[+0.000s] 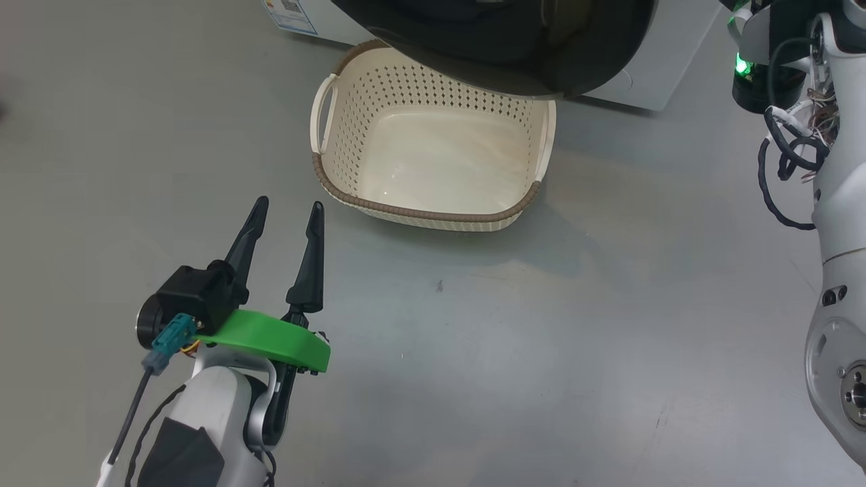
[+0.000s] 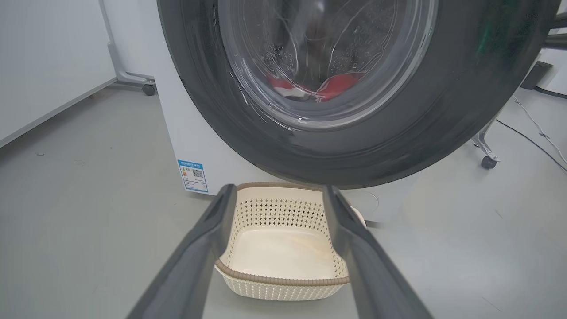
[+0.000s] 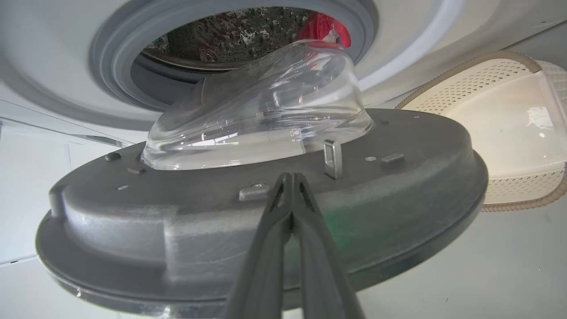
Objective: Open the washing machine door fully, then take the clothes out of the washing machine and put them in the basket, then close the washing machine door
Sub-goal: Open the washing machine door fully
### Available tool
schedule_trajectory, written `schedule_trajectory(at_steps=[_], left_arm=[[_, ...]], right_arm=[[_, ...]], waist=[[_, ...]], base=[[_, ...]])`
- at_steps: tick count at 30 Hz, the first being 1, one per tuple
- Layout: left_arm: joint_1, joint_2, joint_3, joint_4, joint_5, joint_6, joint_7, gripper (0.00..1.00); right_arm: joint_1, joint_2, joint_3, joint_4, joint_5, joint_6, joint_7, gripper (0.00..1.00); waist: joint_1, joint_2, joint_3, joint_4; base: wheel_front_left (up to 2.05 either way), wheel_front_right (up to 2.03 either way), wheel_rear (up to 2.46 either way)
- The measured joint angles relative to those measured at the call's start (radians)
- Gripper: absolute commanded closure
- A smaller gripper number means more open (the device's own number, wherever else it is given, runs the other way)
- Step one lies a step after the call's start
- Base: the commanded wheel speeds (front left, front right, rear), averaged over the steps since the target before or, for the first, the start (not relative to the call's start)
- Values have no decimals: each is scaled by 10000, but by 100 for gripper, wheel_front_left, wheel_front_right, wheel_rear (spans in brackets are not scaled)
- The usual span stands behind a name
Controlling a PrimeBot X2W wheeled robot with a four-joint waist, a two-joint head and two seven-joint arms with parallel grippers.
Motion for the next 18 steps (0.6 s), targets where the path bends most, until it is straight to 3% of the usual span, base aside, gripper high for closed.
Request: schedule_trajectory(at_steps=[9,14,18], left_arm=[[30,0,65,-23,4,33,0,0],[80,4,171,-17,69,73,0,0],[168,4,259,-2,178,73,0,0]], right_arm=[[10,35,-15,-31,84,12,-10,100],[235,107,-13,-130,36,426,-370,100],[623,69,59,-249,-150,941,-683,100]], waist=[[0,0,-107,-95],[0,0,-266,-192],[0,0,-487,-302]], base=[[0,0,0],[0,0,0],[0,0,0]])
